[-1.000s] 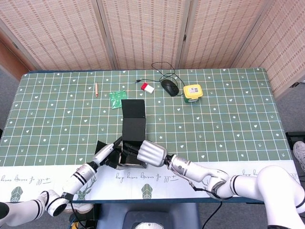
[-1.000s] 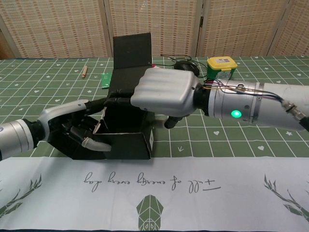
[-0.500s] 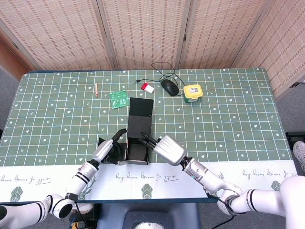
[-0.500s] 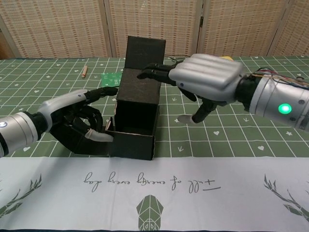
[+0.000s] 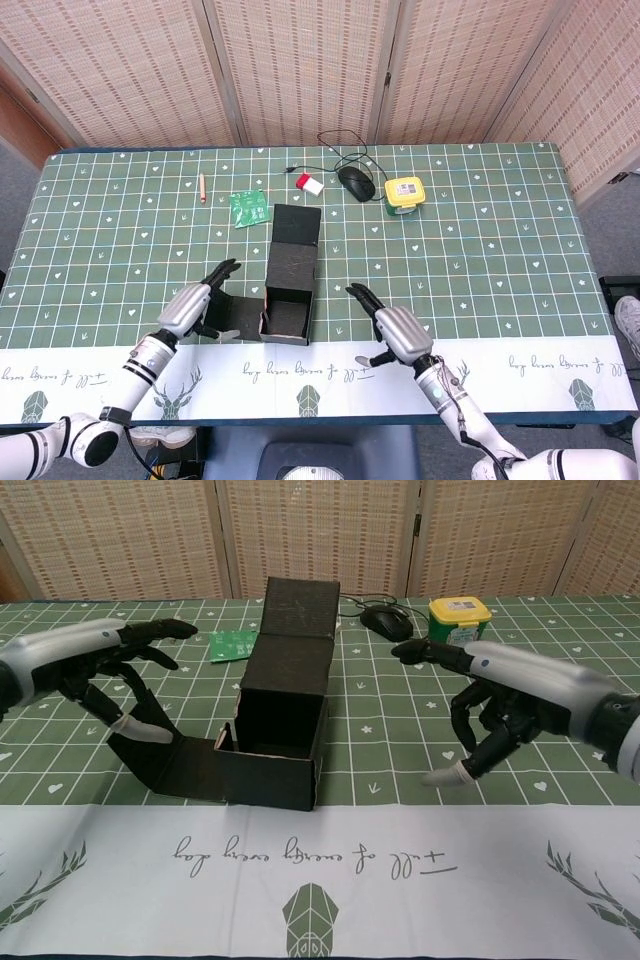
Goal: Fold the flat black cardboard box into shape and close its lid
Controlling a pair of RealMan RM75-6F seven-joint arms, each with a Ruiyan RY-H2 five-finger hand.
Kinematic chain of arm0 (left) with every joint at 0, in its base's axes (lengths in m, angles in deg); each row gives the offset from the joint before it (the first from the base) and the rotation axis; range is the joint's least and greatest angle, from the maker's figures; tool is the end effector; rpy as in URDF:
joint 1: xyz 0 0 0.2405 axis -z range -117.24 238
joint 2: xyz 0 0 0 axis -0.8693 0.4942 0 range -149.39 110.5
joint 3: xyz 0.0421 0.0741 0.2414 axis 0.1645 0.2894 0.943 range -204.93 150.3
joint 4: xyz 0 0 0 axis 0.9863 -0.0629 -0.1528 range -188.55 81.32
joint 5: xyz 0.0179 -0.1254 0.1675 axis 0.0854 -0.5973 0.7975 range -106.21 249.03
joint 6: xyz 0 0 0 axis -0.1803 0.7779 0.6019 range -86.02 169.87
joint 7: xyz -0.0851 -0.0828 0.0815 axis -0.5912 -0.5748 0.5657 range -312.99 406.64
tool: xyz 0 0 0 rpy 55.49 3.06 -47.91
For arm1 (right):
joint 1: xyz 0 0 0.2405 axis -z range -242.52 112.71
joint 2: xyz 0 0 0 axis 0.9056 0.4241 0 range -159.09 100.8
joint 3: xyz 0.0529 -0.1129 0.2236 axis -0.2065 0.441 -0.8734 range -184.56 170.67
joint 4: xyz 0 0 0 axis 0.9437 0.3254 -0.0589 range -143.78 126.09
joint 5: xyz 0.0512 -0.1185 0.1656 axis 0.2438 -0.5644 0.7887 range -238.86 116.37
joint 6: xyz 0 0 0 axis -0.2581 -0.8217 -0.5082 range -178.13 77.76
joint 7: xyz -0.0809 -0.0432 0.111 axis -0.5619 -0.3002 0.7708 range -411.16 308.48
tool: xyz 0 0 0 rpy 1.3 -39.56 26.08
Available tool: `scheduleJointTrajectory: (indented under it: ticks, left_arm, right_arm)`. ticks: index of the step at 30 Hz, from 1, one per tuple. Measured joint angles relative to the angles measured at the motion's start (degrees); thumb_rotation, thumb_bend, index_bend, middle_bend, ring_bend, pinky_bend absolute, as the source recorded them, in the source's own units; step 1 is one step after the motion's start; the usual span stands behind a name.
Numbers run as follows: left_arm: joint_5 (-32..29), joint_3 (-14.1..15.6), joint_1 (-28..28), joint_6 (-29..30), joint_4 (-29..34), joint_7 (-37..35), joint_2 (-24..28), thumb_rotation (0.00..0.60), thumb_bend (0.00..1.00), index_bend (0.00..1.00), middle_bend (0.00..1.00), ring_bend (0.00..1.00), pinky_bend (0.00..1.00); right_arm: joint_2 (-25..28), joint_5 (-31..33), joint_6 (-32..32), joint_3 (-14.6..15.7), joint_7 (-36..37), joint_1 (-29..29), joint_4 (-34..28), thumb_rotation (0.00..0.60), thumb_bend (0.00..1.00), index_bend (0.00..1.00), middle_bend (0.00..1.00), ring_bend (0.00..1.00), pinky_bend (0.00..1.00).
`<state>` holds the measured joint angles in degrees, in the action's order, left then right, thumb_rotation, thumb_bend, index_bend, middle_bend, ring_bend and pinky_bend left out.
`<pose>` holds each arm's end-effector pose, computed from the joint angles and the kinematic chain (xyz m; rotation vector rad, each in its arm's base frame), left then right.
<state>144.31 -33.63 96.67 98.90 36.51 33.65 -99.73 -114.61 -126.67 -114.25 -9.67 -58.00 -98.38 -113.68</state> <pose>-0.1817 0.3152 0.0194 -1.7069 -1.4141 -1.1874 -0.1439 -0.2519 -0.0115 1.7303 -1.4647 1.1313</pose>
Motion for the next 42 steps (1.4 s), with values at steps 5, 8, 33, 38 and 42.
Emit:
scheduleJointTrajectory:
  ticks: [5,8,33,38,42]
  left_arm:
    - [-1.2,-1.3,-1.7,2.1,1.9,0.0,2.2,0.600,0.04,0.00,0.00,0.14,0.39]
    - [-1.3,-2.0,-2.4,3.0,2.9,-0.9,2.8,0.600,0.04,0.00,0.00,0.14,0.39]
    - [3.1,-3.0,-7.5,8.2,5.3,-8.6,7.1,0.600,0.04,0.00,0.00,0.14,0.39]
    - [3.6,-3.0,-8.0,8.6,4.4,-9.5,6.9,0.600,0.04,0.00,0.00,0.14,0.39]
    - [3.9,-3.3,-8.6,10.0,3.3,-10.3,6.5,0.600,0.04,0.00,0.00,0.15,0.40]
  right_arm:
    - [-3.4,5.8,3.1,-2.1,3.7,0.5,1.4,0.600,0.09,0.00,0.02,0.67,0.95]
    - [-5.8,8.4,5.7,-3.7,3.7,-0.5,4.1,0.600,0.09,0.00,0.02,0.67,0.95]
    - [-23.4,16.4,17.3,-13.2,3.8,-11.1,26.1,0.600,0.11,0.00,0.10,0.67,0.95]
    - [-26.6,14.8,16.4,-14.5,5.5,-11.6,29.3,0.600,0.22,0.06,0.22,0.71,0.95]
    - [-30.0,12.9,14.7,-15.5,7.7,-11.8,32.6,0.600,0.30,0.21,0.34,0.77,0.97]
